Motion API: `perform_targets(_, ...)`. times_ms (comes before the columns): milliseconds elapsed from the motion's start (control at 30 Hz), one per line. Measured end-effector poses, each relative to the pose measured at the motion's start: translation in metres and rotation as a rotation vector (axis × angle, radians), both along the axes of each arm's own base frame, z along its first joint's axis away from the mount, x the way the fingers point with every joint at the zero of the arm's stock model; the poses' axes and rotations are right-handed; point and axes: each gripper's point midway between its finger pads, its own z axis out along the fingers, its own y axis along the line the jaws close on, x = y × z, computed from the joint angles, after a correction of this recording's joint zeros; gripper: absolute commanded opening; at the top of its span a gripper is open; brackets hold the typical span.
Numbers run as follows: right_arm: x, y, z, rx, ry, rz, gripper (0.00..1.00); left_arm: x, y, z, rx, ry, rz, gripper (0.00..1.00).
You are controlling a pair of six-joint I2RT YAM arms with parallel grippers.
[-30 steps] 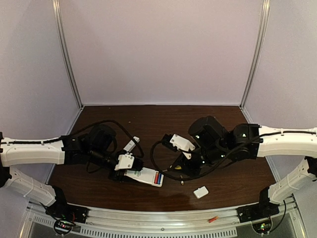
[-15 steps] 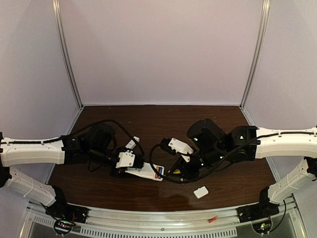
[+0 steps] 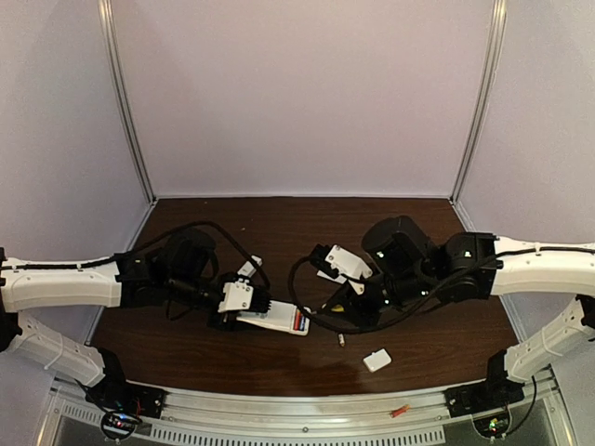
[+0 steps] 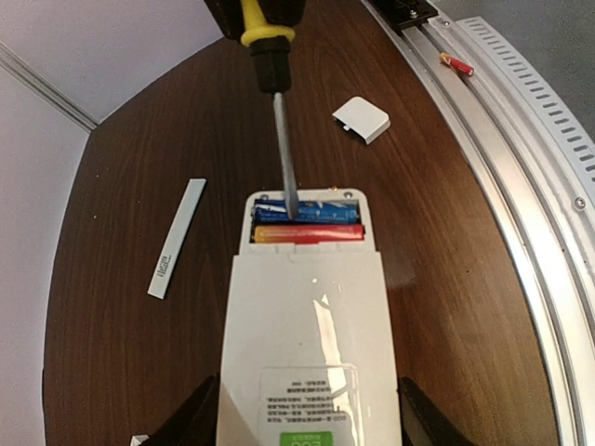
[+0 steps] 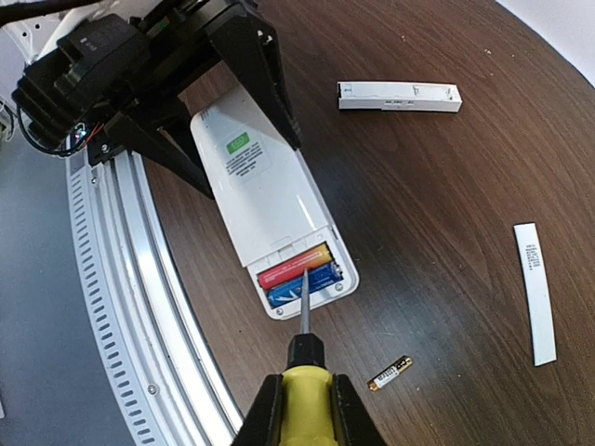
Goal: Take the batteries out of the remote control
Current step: Remove the battery from the remote control without the battery cover.
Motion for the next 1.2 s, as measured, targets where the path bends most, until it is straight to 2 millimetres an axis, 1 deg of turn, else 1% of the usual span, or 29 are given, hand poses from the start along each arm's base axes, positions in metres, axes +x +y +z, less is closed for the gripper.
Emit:
perform_targets(133, 0.007, -0.004, 0.004, 0.001, -0.028, -0.027, 0.00, -0.001, -0.001, -0.002, 0.001, 0.008, -0.007, 0.00)
perform_targets(467, 0.017, -0.009, 0.004, -0.016, -0.066, -0.059, 0.00, -0.001, -0.003, -0.003, 0.004, 0.017, -0.012, 0.00)
perform_targets(800, 0.018, -0.009, 0.004, -0.021, -0.077, -0.052, 0.00, 0.001, -0.006, 0.000, -0.002, 0.016, -0.014, 0.00)
perform_targets(1200, 0.016, -0.010, 0.003, -0.029, -0.074, -0.041, 0.00, 0.002, -0.008, -0.003, 0.000, 0.024, -0.010, 0.00)
